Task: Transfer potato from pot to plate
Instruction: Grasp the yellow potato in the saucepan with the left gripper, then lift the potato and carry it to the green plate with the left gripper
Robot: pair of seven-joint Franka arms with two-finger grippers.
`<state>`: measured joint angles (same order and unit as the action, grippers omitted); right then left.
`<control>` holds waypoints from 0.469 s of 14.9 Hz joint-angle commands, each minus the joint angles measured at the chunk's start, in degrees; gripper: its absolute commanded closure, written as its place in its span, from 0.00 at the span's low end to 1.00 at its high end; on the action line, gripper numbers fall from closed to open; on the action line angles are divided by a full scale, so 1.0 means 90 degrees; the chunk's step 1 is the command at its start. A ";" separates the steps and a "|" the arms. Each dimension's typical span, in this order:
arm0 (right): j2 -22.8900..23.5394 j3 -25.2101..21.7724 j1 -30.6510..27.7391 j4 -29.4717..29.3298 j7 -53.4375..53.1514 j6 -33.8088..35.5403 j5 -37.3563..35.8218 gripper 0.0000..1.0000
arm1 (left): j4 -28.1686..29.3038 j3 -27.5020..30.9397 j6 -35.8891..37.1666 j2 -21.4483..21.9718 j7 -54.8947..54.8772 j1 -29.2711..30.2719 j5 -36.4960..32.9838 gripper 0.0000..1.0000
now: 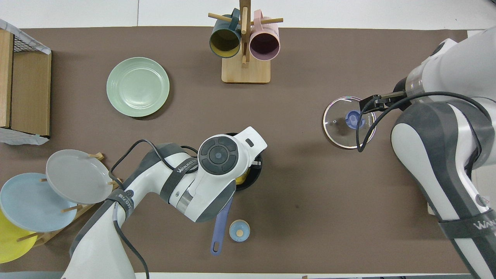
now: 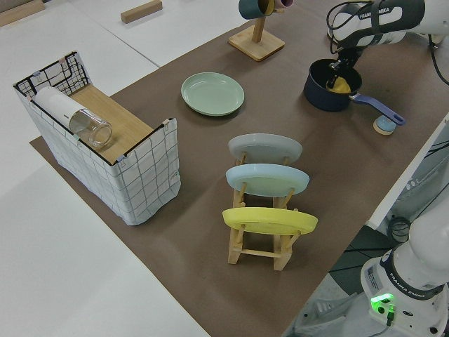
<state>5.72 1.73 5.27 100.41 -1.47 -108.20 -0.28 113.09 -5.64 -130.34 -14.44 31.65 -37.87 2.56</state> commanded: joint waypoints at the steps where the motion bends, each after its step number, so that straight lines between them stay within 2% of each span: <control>1: -0.0060 0.0042 -0.0048 0.0045 0.0016 -0.0097 0.0158 0.00 | -0.0474 0.0031 0.0653 0.0042 -0.0225 0.0116 0.0106 1.00; 7: -0.0079 0.0042 -0.0068 0.0025 0.0055 -0.0048 0.0158 0.00 | -0.1245 0.0050 0.1521 0.0072 -0.0616 0.0419 0.0242 1.00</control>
<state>5.71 1.73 5.27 100.37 -1.47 -108.27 -0.28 105.15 -5.28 -121.14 -14.11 28.73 -35.24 2.86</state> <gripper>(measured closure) 0.000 0.414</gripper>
